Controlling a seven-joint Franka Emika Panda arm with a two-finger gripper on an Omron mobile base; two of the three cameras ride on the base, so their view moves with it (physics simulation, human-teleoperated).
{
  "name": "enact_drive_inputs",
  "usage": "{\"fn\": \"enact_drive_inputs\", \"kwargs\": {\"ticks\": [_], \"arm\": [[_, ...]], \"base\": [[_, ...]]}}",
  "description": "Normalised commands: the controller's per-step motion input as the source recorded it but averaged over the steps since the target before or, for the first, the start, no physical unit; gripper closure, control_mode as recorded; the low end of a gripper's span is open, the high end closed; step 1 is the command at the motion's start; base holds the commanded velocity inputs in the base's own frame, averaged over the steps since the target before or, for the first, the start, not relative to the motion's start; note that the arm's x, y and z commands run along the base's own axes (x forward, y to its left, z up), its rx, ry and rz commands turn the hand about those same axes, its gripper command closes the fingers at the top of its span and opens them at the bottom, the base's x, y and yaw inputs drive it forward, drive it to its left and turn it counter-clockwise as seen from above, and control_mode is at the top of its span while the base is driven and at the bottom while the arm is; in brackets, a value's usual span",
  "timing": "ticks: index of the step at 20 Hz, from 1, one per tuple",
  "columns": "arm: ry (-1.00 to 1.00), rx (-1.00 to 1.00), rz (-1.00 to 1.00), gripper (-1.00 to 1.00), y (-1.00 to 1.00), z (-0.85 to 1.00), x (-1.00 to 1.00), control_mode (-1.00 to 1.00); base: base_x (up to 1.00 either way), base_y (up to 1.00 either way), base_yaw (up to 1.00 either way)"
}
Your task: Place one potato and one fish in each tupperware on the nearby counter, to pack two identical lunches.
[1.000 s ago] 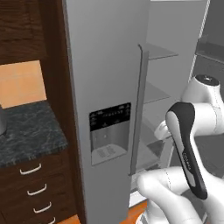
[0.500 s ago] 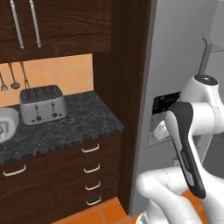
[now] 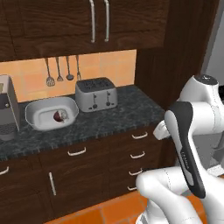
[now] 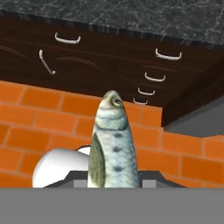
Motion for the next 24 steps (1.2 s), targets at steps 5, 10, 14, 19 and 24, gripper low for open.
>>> {"fn": "enact_drive_inputs", "kwargs": {"ticks": [5,10,14,19,24], "arm": [[0.00,0.00,0.00,1.00,0.00,0.00,0.00,1.00],[0.00,0.00,0.00,1.00,0.00,0.00,0.00,1.00],[0.00,0.00,0.00,1.00,0.00,0.00,0.00,1.00],[0.00,0.00,0.00,1.00,0.00,0.00,0.00,1.00],[0.00,0.00,0.00,1.00,0.00,0.00,0.00,1.00]], "base": [[0.26,1.00,0.03],[0.37,1.00,0.05],[-0.02,1.00,0.02],[0.04,1.00,0.00],[0.58,0.99,0.00]]}}
